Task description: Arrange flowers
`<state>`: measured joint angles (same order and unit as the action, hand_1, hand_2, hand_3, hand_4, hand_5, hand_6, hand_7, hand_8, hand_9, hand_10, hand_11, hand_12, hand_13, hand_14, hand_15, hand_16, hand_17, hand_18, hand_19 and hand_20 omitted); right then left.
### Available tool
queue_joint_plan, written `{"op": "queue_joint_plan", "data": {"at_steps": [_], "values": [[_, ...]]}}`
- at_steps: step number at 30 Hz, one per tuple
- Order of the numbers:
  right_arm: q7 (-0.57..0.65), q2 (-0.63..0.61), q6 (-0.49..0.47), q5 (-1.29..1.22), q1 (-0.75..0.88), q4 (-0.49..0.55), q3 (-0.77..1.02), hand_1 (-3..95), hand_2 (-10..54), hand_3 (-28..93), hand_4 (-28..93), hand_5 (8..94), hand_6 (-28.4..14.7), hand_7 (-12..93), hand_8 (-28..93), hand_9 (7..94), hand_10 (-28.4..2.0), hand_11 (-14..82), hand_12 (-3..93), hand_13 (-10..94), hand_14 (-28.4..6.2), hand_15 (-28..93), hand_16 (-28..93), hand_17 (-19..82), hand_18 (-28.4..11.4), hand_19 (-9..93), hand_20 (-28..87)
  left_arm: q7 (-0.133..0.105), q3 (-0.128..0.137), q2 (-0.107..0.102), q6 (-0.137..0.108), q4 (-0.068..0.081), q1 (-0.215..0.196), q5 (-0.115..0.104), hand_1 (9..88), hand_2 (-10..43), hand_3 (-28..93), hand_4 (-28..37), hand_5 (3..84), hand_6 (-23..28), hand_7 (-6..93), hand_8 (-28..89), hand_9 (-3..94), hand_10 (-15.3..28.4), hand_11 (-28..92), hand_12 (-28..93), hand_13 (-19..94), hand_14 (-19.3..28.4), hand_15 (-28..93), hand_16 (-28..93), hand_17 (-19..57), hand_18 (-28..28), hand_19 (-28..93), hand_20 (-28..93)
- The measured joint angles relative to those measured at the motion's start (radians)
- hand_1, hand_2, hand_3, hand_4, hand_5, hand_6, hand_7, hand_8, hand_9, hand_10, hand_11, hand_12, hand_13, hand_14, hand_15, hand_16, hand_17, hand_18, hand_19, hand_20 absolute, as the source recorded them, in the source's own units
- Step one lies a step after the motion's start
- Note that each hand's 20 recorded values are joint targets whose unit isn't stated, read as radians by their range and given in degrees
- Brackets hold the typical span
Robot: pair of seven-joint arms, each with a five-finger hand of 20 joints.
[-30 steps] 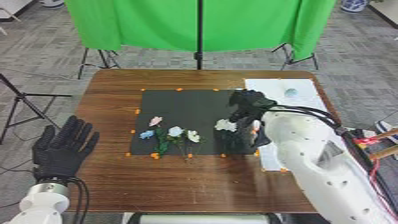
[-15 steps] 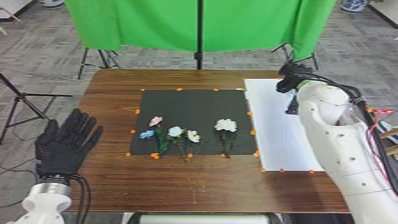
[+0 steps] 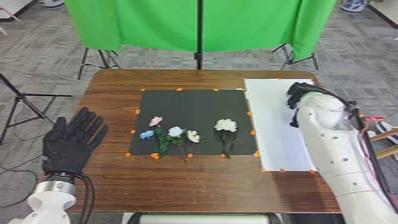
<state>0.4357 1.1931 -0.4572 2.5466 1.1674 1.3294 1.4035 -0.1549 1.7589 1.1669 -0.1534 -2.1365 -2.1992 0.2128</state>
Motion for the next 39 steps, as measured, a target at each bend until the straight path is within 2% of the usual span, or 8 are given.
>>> {"op": "queue_joint_plan", "data": {"at_steps": [3,9,17,22,27,31,36,39], "values": [[-0.005,-0.007,0.045,-0.008,0.004,0.006,-0.006,61.6,-2.9,59,-28,62.4,-2.5,33,-2,73.3,-11.8,17.6,45.4,65,-10.5,59,32,41,-17.5,81,36,0.005,0.0,0.0,0.0,0.0,0.0,0.0,29.8,14.8,72,-28.3,46.4,8.8,14.6,-8,39.3,14.9,23,15,29,15.0,41,-3,-4.9,14.9,35,20],[-0.023,-0.046,0.084,-0.046,0.047,0.063,-0.055,59.7,-1.5,62,-28,64.7,-2.0,37,0,74.8,-12.2,22.3,43.7,67,-11.0,60,28,40,-19.0,82,36,0.006,-0.008,0.0,-0.013,0.0,0.005,-0.004,29.8,15.0,72,-28.3,46.8,9.0,14.9,-8,39.7,14.8,24,15,29,15.1,42,-4,-4.9,14.9,35,20],[-0.022,-0.161,0.088,-0.191,0.185,0.357,-0.15,59.7,-2.7,64,-28,63.9,-3.2,33,1,74.2,-13.0,17.6,44.6,66,-10.7,57,33,38,-20.1,83,35,0.006,-0.01,0.001,-0.028,0.001,0.01,-0.009,29.8,15.0,72,-28.3,47.0,9.0,15.2,-8,40.1,14.8,25,15,30,15.0,42,-4,-4.9,14.9,35,20],[-0.035,-0.201,0.076,-0.179,0.29,0.549,-0.151,59.7,-3.0,64,-28,63.5,-3.5,32,1,73.9,-13.2,16.7,44.0,66,-10.6,56,34,38,-20.5,84,35,-0.013,-0.014,0.0,-0.039,-0.003,0.009,-0.028,29.7,14.6,72,-28.3,47.1,9.0,15.4,-8,40.4,14.9,25,15,30,15.0,42,-4,-4.8,14.9,35,20],[-0.046,-0.211,0.058,-0.162,0.37,0.645,-0.15,59.5,-3.7,65,-28,62.7,-4.3,30,1,72.8,-13.5,15.6,43.7,65,-10.6,55,35,38,-21.0,84,35,-0.024,-0.017,-0.006,-0.039,-0.006,0.009,-0.031,29.6,14.5,72,-28.3,47.1,9.0,15.7,-8,40.3,14.9,25,15,30,15.2,42,-4,-4.7,14.9,35,20],[-0.067,-0.218,0.06,-0.093,0.412,0.658,-0.172,59.8,-4.4,66,-28,61.4,-4.9,28,1,71.4,-14.1,15.0,42.1,64,-10.4,54,36,37,-21.3,84,35,-0.029,-0.016,-0.008,-0.041,-0.012,0.009,-0.032,29.6,14.4,73,-28.3,45.3,8.7,15.7,-8,39.6,14.7,25,15,30,15.1,42,-4,-4.8,14.9,35,20],[-0.051,-0.223,0.06,-0.078,0.432,0.657,-0.206,60.7,-4.9,66,-28,56.9,-4.4,19,-10,70.0,-14.0,14.2,39.8,63,-10.0,53,37,36,-21.5,85,33,-0.031,-0.018,-0.009,-0.091,-0.025,0.01,-0.039,29.6,14.2,73,-28.3,44.6,8.7,16.1,-8,39.3,14.7,25,15,30,15.0,42,-4,-4.8,14.9,35,20],[-0.05,-0.224,0.059,-0.082,0.439,0.658,-0.215,59.7,-7.2,69,-28,53.2,-5.4,17,-11,67.0,-14.8,17.0,34.9,62,-9.9,53,37,36,-21.9,85,32,-0.036,-0.018,-0.01,-0.118,-0.029,0.01,-0.045,29.7,14.3,73,-28.3,44.6,8.7,16.5,-8,39.6,14.8,26,15,30,15.2,43,-4,-4.7,14.9,35,20]]}}
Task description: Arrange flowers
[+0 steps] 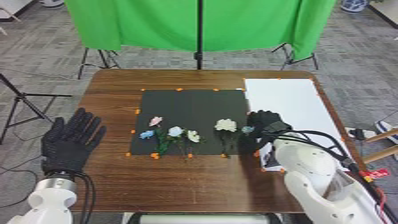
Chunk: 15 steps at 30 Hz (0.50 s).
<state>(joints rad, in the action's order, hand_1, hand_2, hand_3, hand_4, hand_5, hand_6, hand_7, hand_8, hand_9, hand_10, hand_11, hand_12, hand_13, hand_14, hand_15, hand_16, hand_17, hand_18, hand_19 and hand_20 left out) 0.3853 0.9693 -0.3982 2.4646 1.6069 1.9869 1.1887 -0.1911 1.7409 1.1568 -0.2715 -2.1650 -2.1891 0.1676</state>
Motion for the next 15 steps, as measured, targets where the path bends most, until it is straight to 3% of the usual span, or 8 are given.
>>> {"op": "queue_joint_plan", "data": {"at_steps": [4,6,10,15], "values": [[-0.003,0.0,-0.001,0.001,0.011,0.003,-0.003,59.9,-9.4,68,-28,47.2,-6.6,15,-11,62.7,-16.3,22.5,28.5,61,-10.1,53,37,36,-22.4,86,31,-0.007,0.0,-0.002,-0.048,-0.006,0.002,-0.017,30.2,13.5,73,-28.2,43.7,8.9,17.1,-9,38.5,14.7,27,15,30,15.1,44,-4,-4.9,14.9,36,20],[-0.002,0.001,-0.006,-0.001,0.014,0.004,-0.004,61.1,-9.5,68,-28,43.1,-7.6,13,-11,58.6,-17.6,25.8,23.0,60,-9.7,53,37,35,-22.6,86,30,-0.008,-0.001,-0.003,-0.062,-0.006,0.005,-0.024,32.0,10.4,74,-28.2,40.4,9.0,17.8,-9,35.0,14.3,29,15,28,14.4,45,-5,-5.0,14.9,36,20],[0.0,0.002,-0.023,-0.02,0.016,0.014,-0.006,54.9,-9.5,72,-28,38.1,-9.8,10,-9,54.2,-19.4,26.6,21.0,57,-12.8,58,32,34,-23.5,86,29,-0.007,-0.003,-0.004,-0.092,-0.006,0.012,-0.025,32.8,6.6,74,-27.8,37.2,9.1,18.4,-10,31.2,13.9,30,14,26,14.2,46,-6,-5.4,14.6,37,20],[0.02,0.006,-0.062,-0.068,0.02,0.046,-0.001,46.3,-9.5,74,-28,36.4,-12.0,8,-9,50.6,-21.7,24.7,20.2,53,-17.4,63,21,32,-25.0,86,28,-0.01,-0.003,-0.006,-0.103,-0.007,0.012,-0.034,30.8,4.9,75,-27.9,36.3,9.4,17.4,-10,29.5,14.1,29,14,24,14.1,45,-6,-5.6,14.5,37,20]]}}
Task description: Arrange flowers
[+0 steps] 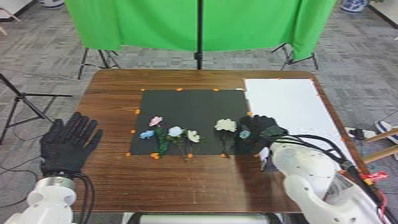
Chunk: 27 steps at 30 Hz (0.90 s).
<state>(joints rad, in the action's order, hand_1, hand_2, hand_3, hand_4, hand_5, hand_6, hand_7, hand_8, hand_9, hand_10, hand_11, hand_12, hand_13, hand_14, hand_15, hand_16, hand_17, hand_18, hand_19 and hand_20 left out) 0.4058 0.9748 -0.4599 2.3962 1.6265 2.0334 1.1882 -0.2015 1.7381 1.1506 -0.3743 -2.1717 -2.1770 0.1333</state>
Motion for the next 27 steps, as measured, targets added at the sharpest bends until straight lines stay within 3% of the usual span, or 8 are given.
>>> {"op": "queue_joint_plan", "data": {"at_steps": [9,11,15,18,21,23,25,27], "values": [[0.046,0.011,-0.103,-0.131,0.012,0.103,0.043,34.9,-8.6,69,-26,34.4,-13.1,4,-7,45.8,-24.9,18.4,19.0,48,-20.8,56,16,30,-26.2,83,25,-0.007,0.0,-0.003,0.003,0.001,0.001,-0.011,28.9,5.8,74,-28.2,36.5,9.7,16.4,-9,30.1,14.4,28,14,24,14.4,44,-6,-5.3,14.5,36,19],[0.055,0.02,-0.132,-0.176,0.003,0.107,0.057,30.7,-0.9,69,-24,36.1,-13.0,4,-7,43.9,-25.8,15.7,18.0,45,-21.7,50,13,30,-25.9,81,23,-0.006,0.001,-0.003,0.003,0.002,0.003,-0.011,28.5,7.1,74,-28.2,38.9,9.4,15.8,-9,32.0,14.4,26,13,25,14.4,42,-7,-4.5,14.3,34,18],[0.082,0.037,-0.118,-0.214,-0.031,0.104,0.07,29.1,4.5,71,-23,37.5,-13.0,6,-7,38.1,-26.4,13.1,16.6,37,-22.3,42,10,24,-23.0,71,16,-0.002,0.002,-0.007,0.018,0.012,0.012,0.003,28.4,10.0,73,-28.3,42.1,9.3,14.5,-9,34.9,14.3,22,11,27,14.0,35,-7,-3.8,13.9,32,16],[0.106,0.07,0.036,-0.284,-0.05,0.09,0.116,28.1,5.3,73,-24,37.4,-10.9,8,-8,34.9,-24.1,11.2,15.3,31,-21.1,34,10,18,-21.3,62,13,0.015,0.014,-0.01,0.047,0.022,0.021,0.086,28.2,10.5,73,-28.3,42.7,9.1,11.8,-8,34.8,14.1,18,11,26,13.7,30,-6,-3.5,13.6,31,15],[0.07,0.137,0.26,-0.469,-0.056,0.06,0.214,27.5,6.7,76,-25,40.2,-9.1,11,-9,34.5,-21.4,10.6,13.7,25,-20.4,28,10,14,-19.5,55,11,0.04,0.047,-0.011,0.112,0.035,0.027,0.236,23.9,12.6,71,-28.3,35.7,7.6,6.5,-7,31.2,13.7,13,10,23,12.8,23,-6,-3.6,13.3,28,14],[0.003,0.177,0.375,-0.6,-0.063,0.038,0.265,26.6,6.7,77,-25,40.6,-8.3,12,-10,33.7,-19.7,9.7,12.3,23,-19.8,24,9,13,-18.9,51,11,0.052,0.076,-0.014,0.167,0.044,0.034,0.312,20.5,14.4,69,-28.3,31.1,6.7,3.7,-7,28.7,13.1,10,9,21,11.9,18,-6,-3.6,13.3,26,13],[-0.055,0.191,0.457,-0.675,-0.07,0.022,0.273,25.1,6.7,78,-26,40.1,-7.3,12,-10,32.8,-18.4,8.8,11.4,23,-18.8,21,9,12,-18.5,47,11,0.058,0.098,-0.022,0.208,0.051,0.045,0.325,19.7,15.4,67,-28.3,30.3,6.5,2.7,-6,27.6,12.9,9,9,19,11.3,15,-5,-3.5,12.9,25,12],[-0.109,0.193,0.504,-0.686,-0.071,0.011,0.274,24.4,7.2,78,-27,39.7,-5.7,13,-11,32.1,-16.4,8.2,10.6,23,-17.5,18,10,11,-17.5,43,11,0.06,0.113,-0.036,0.231,0.059,0.058,0.301,19.1,15.4,68,-28.3,30.3,6.5,2.6,-6,27.2,12.9,8,9,19,11.0,14,-5,-3.3,12.7,24,12]]}}
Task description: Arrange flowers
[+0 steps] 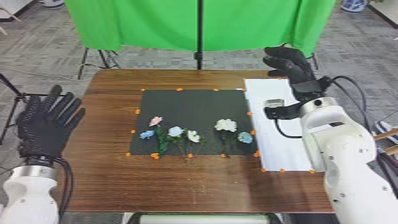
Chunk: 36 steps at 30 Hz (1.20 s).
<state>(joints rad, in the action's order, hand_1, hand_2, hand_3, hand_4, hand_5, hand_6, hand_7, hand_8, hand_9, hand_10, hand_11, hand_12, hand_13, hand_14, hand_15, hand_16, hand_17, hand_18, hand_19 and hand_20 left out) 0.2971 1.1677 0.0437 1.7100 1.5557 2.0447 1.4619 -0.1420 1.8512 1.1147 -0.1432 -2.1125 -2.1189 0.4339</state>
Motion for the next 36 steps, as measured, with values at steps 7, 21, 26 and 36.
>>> {"op": "queue_joint_plan", "data": {"at_steps": [7,21,26,36], "values": [[-0.139,0.047,0.03,-0.229,0.031,-0.029,0.105,24.4,7.9,78,-26,39.6,-4.8,14,-11,32.5,-13.9,8.6,10.1,23,-16.5,15,12,9,-17.8,41,13,-0.007,0.02,-0.055,0.033,0.042,0.059,-0.047,20.8,13.6,69,-28.3,28.4,6.0,3.0,-6,28.8,13.6,8,10,21,12.2,14,-4,-3.0,12.7,23,12],[-0.093,0.113,0.034,-0.447,0.075,-0.074,0.174,23.4,7.7,78,-26,39.6,-3.8,14,-11,33.8,-14.0,8.1,10.4,25,-16.3,13,15,8,-18.5,40,14,-0.025,0.0,-0.069,0.078,0.097,0.118,-0.03,24.7,12.0,70,-28.3,35.2,7.4,5.2,-7,29.8,13.3,8,11,23,12.0,15,-4,-2.9,12.7,22,13],[-0.13,0.07,0.192,-0.453,0.063,-0.145,0.075,23.7,6.6,78,-25,39.7,-3.9,14,-11,33.9,-14.0,8.0,10.6,26,-16.3,13,16,9,-18.6,40,14,-0.042,-0.016,-0.048,0.076,0.097,0.121,-0.015,24.9,12.0,70,-28.3,34.8,7.4,5.7,-6,30.3,13.3,9,11,24,12.0,15,-3,-3.2,13.2,23,13],[-0.107,0.024,0.147,-0.47,-0.001,-0.154,0.07,23.4,6.5,78,-26,40.0,-3.9,14,-11,34.1,-14.0,7.8,10.9,26,-16.3,13,17,9,-18.7,40,15,-0.058,-0.044,-0.036,0.067,0.1,0.125,0.012,25.3,11.9,71,-28.3,36.0,7.6,6.4,-7,30.8,13.4,9,11,24,12.4,16,-3,-3.1,13.2,23,13]]}}
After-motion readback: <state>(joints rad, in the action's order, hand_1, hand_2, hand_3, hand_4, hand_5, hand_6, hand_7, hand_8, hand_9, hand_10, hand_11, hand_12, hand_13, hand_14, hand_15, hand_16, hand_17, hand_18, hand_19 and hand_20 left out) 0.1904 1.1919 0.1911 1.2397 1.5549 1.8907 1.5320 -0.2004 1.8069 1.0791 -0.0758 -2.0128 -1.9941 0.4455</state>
